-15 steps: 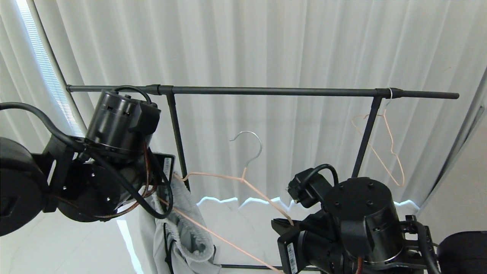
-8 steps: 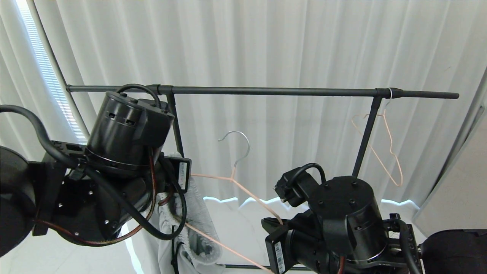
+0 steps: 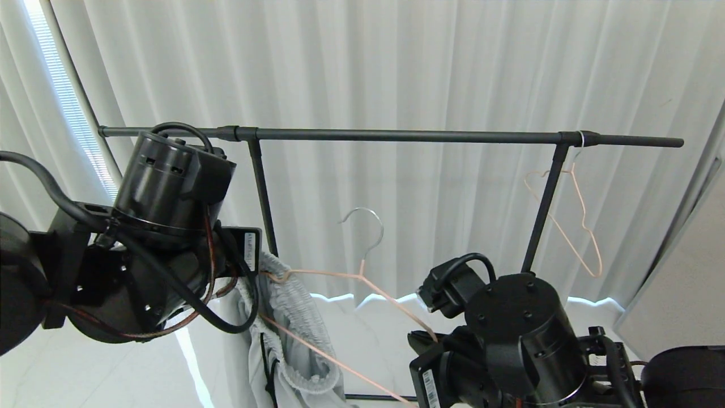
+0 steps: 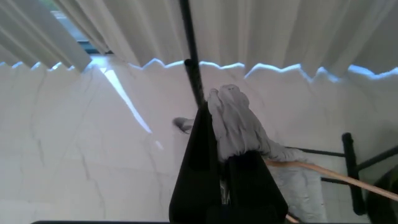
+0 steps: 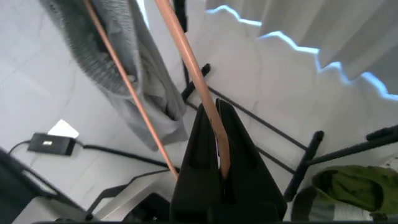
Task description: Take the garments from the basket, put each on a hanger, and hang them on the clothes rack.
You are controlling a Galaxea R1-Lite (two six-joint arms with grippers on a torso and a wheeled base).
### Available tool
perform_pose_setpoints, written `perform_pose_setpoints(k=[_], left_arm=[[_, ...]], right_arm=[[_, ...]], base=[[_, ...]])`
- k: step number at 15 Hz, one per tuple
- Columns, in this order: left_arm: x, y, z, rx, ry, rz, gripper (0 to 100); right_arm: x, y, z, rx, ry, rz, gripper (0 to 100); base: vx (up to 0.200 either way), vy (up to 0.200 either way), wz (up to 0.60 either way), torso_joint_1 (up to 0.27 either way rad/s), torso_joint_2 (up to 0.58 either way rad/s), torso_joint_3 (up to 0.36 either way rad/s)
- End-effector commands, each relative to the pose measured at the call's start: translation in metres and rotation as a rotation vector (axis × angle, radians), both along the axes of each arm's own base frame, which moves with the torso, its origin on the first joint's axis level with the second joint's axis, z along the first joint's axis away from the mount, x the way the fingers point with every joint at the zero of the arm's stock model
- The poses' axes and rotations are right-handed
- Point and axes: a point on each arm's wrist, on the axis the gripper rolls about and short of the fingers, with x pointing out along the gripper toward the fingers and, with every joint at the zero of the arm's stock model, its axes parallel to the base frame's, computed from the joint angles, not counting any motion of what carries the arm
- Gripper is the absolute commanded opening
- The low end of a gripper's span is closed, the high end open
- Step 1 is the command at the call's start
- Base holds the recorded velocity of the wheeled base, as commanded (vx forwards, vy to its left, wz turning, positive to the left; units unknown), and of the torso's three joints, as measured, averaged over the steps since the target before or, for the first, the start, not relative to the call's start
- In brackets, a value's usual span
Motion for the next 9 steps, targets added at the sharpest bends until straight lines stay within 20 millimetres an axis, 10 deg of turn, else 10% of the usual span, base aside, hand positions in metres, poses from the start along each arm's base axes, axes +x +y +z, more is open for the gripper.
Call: perform_pose_setpoints(k=[1, 9], left_arm=[[0.004, 0.008, -0.001, 0.014, 0.016, 0.036, 0], [-0.004, -0.005, 0.000, 0.002, 0.020, -0.023, 0]], right_arm=[[0.003, -0.012, 0.010, 0.023, -0.026, -0.043, 0], [0.003, -0.010, 0.019, 0.069, -0.066, -0.073, 0]], base=[[0.000, 0.000, 0.00, 0.000, 0.00, 0.000], [0.000, 0.000, 0.00, 0.000, 0.00, 0.000]])
